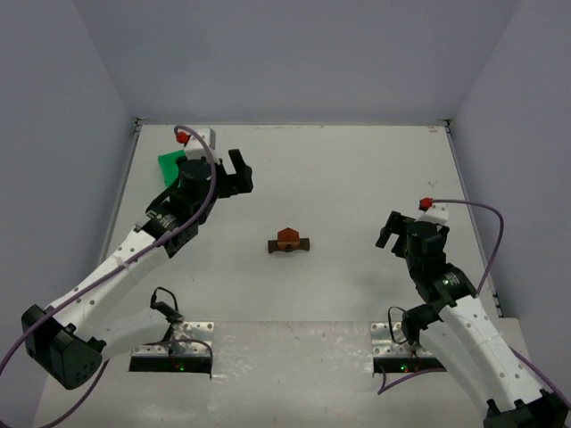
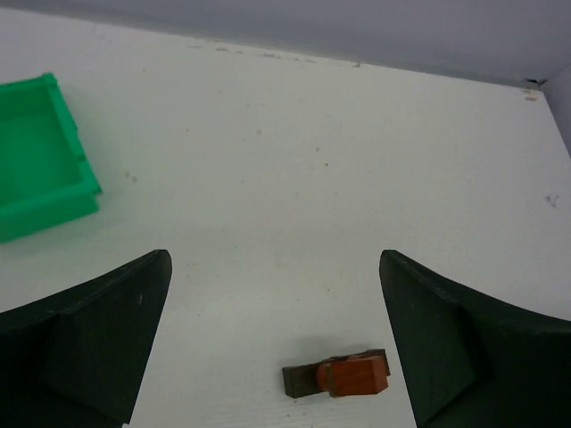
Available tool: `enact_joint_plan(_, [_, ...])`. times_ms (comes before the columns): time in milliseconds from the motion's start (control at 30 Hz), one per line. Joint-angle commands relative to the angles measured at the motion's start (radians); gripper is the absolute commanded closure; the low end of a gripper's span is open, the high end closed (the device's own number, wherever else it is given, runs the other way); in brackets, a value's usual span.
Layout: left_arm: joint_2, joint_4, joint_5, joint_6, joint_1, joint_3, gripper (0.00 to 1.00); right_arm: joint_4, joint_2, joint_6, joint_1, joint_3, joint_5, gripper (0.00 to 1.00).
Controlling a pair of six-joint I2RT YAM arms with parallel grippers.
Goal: Build the wood block tower
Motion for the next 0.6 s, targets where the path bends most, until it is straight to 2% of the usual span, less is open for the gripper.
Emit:
enact_joint_plan(0, [-0.199,0.027,-0.244,-0.209,0.013,-0.185,0.0,0.002,-0.028,0.064,-0.002,0.011,0.001,0.01])
enact_joint_plan(200, [-0.233,0.008,-0.201,-0.237,0.055,-0.275,0.0,-0.034,-0.028,0.101,-0.002,0.033,0.042,0.01])
enact_joint_plan(567, [-0.179,0.01,-0.167,-0.253,0.068,-0.275,0.0,-0.01,-0.104,0.105,0.0,-0.008,0.05,0.01])
